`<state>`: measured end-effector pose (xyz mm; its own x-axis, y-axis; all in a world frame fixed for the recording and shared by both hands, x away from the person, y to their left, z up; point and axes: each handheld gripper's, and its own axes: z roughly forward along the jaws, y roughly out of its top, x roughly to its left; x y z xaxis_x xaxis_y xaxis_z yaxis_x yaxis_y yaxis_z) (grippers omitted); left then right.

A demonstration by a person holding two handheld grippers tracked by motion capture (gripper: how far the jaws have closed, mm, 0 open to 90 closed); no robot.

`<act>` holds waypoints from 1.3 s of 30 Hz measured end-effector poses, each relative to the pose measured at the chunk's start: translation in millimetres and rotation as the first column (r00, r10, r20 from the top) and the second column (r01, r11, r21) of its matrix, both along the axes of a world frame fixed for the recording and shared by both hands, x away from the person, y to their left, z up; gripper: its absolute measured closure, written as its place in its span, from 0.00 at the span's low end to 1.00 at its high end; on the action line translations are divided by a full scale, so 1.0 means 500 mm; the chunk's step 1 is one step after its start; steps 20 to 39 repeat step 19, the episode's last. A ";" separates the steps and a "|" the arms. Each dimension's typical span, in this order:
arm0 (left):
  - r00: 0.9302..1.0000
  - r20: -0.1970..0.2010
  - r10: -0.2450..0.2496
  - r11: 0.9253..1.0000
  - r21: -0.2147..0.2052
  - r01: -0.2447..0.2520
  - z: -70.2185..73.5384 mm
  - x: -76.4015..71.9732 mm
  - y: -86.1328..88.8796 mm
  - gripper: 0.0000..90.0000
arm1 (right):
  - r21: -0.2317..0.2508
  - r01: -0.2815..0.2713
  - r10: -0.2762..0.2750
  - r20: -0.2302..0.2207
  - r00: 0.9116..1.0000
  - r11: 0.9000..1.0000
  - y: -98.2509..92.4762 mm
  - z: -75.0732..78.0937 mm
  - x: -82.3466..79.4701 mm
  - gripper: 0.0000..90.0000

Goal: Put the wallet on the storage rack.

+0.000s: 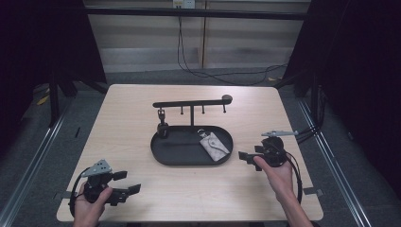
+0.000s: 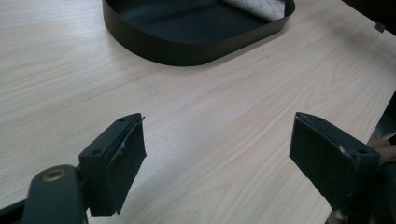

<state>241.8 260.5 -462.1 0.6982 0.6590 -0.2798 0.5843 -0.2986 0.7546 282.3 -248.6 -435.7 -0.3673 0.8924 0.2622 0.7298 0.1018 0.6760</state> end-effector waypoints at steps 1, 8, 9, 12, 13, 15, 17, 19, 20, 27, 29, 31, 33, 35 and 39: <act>1.000 0.000 0.003 1.000 -0.001 -0.003 0.000 0.000 -0.001 0.20 | 0.003 0.003 -0.003 0.009 1.000 1.000 -0.005 -0.001 -0.008 0.23; 1.000 0.002 0.008 1.000 -0.001 -0.008 0.001 0.000 0.001 0.20 | -0.006 0.011 -0.011 0.040 0.999 1.000 -0.026 -0.007 -0.048 0.24; 1.000 0.000 0.005 1.000 -0.002 -0.005 0.001 0.000 0.001 0.20 | -0.004 0.017 -0.016 0.044 0.999 1.000 -0.030 -0.011 -0.053 0.24; 1.000 0.003 0.003 1.000 -0.002 -0.003 0.002 -0.001 -0.001 0.20 | 0.012 0.030 -0.030 0.042 0.999 0.999 -0.046 -0.028 -0.063 0.24; 1.000 0.003 0.003 1.000 -0.005 -0.003 0.003 -0.001 -0.001 0.20 | 0.015 0.045 -0.045 0.036 0.998 0.999 -0.051 -0.034 -0.067 0.24; 1.000 0.005 -0.001 1.000 -0.004 0.001 0.004 -0.002 0.000 0.20 | 0.002 0.054 -0.054 0.028 0.998 0.999 -0.058 -0.046 -0.073 0.23; 1.000 0.008 0.004 1.000 -0.006 -0.003 0.005 0.000 0.003 0.20 | -0.026 0.063 -0.062 0.025 0.998 0.998 -0.061 -0.052 -0.077 0.23; 1.000 0.007 0.011 1.000 -0.008 -0.011 0.004 0.000 0.001 0.20 | -0.024 0.066 -0.065 0.016 0.998 0.998 -0.067 -0.058 -0.078 0.23; 1.000 0.007 0.011 1.000 -0.008 -0.011 0.004 0.000 0.001 0.20 | -0.024 0.066 -0.065 0.016 0.998 0.998 -0.067 -0.058 -0.078 0.23; 1.000 0.007 0.011 1.000 -0.008 -0.011 0.004 0.000 0.001 0.20 | -0.024 0.066 -0.065 0.016 0.998 0.998 -0.067 -0.058 -0.078 0.23; 1.000 0.007 0.011 1.000 -0.008 -0.011 0.004 0.000 0.001 0.20 | -0.024 0.066 -0.065 0.016 0.998 0.998 -0.067 -0.058 -0.078 0.23; 1.000 0.007 0.011 1.000 -0.008 -0.011 0.004 0.000 0.001 0.20 | -0.024 0.066 -0.065 0.016 0.998 0.998 -0.067 -0.058 -0.078 0.23; 1.000 0.007 0.011 1.000 -0.008 -0.011 0.004 0.000 0.001 0.20 | -0.024 0.066 -0.065 0.016 0.998 0.998 -0.067 -0.058 -0.078 0.23; 1.000 0.007 0.011 1.000 -0.008 -0.011 0.004 0.000 0.001 0.20 | -0.024 0.066 -0.065 0.016 0.998 0.998 -0.067 -0.058 -0.078 0.23; 1.000 0.007 0.011 1.000 -0.008 -0.011 0.004 0.000 0.001 0.20 | -0.024 0.066 -0.065 0.016 0.998 0.998 -0.067 -0.058 -0.078 0.23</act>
